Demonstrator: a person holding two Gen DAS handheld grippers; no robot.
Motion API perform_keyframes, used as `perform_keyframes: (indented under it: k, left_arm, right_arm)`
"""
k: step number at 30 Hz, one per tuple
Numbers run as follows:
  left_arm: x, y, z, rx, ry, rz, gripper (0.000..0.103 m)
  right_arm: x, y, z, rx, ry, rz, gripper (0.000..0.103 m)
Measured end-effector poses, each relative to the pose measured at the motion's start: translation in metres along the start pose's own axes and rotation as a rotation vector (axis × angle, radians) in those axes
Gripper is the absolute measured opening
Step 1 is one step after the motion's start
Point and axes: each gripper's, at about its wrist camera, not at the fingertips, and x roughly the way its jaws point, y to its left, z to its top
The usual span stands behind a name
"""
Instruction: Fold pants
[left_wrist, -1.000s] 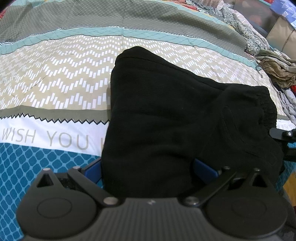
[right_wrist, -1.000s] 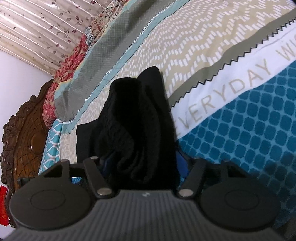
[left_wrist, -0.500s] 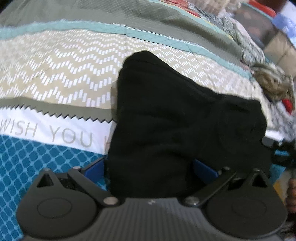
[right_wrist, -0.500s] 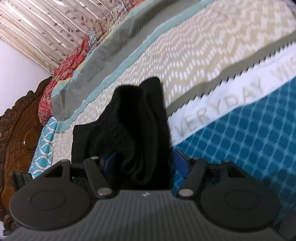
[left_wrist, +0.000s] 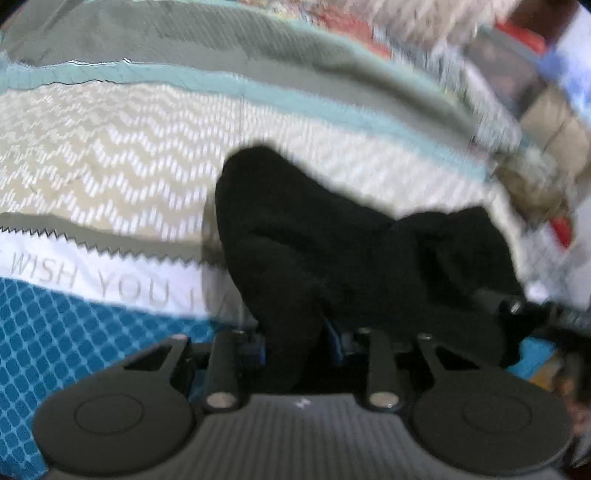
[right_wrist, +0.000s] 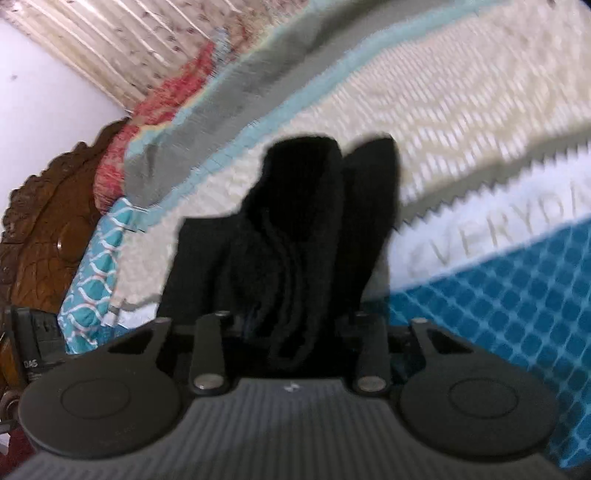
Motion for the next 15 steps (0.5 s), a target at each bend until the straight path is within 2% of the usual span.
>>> perform_keyframes:
  k: [5, 9, 12, 15]
  left_arm:
    - [-0.032, -0.027, 0.056, 0.108, -0.182, 0.024, 0.026]
    - [-0.043, -0.047, 0.110, 0.224, -0.347, 0.082, 0.026]
    - [-0.030, -0.063, 0.150, 0.267, -0.438, 0.102, 0.027]
    - [0.013, -0.056, 0.186, 0.251, -0.445, 0.134, 0.027]
  right_arm:
    - [0.000, 0.058, 0.042, -0.206, -0.112, 0.052, 0.033]
    - [0.017, 0.091, 0.089, -0.398, -0.220, 0.050, 0.033]
    - [0.039, 0.098, 0.128, -0.473, -0.299, 0.042, 0.033]
    - [0.067, 0.083, 0.163, -0.482, -0.336, 0.024, 0.033]
